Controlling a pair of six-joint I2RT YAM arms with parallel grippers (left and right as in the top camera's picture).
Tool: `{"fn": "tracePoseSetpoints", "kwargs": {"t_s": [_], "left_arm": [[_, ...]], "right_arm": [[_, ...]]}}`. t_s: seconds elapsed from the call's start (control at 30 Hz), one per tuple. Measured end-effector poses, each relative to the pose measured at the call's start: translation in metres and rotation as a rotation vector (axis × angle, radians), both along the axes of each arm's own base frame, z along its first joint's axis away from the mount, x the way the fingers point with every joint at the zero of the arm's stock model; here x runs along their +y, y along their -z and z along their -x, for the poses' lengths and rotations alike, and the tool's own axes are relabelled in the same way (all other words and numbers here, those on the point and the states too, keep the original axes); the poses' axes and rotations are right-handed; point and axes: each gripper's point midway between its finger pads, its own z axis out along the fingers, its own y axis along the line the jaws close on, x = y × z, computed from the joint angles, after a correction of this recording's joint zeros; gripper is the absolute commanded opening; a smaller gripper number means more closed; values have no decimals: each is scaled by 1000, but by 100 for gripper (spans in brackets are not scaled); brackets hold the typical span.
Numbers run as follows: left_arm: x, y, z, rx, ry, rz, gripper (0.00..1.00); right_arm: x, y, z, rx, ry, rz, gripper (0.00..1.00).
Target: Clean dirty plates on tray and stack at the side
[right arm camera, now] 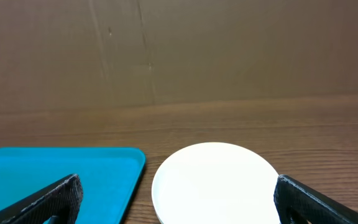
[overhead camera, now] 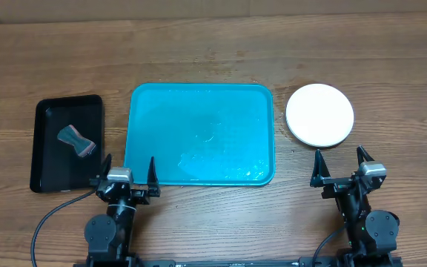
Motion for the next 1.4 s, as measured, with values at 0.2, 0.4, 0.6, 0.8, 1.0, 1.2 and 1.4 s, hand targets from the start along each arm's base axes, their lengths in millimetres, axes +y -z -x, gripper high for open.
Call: {"fn": "tracePoseSetpoints", "kwargs": {"t_s": [0.2, 0.4, 0.6, 0.8, 1.0, 1.2, 1.4], "left_arm": [[10, 1, 0, 5, -62, 44, 100], [16, 1, 0, 5, -103, 85, 100], [16, 1, 0, 5, -103, 85, 100], [16, 1, 0, 5, -103, 85, 100], [16, 1, 0, 5, -103, 85, 100], [16, 1, 0, 5, -103, 85, 100], [16, 1, 0, 5, -103, 85, 99]], "right_arm": [[0, 0, 0, 0, 0, 0, 100], [0, 0, 0, 0, 0, 0, 100], [0, 0, 0, 0, 0, 0, 100], [0, 0, 0, 0, 0, 0, 100], [0, 0, 0, 0, 0, 0, 100], [0, 0, 0, 0, 0, 0, 100], [0, 0, 0, 0, 0, 0, 100]]}}
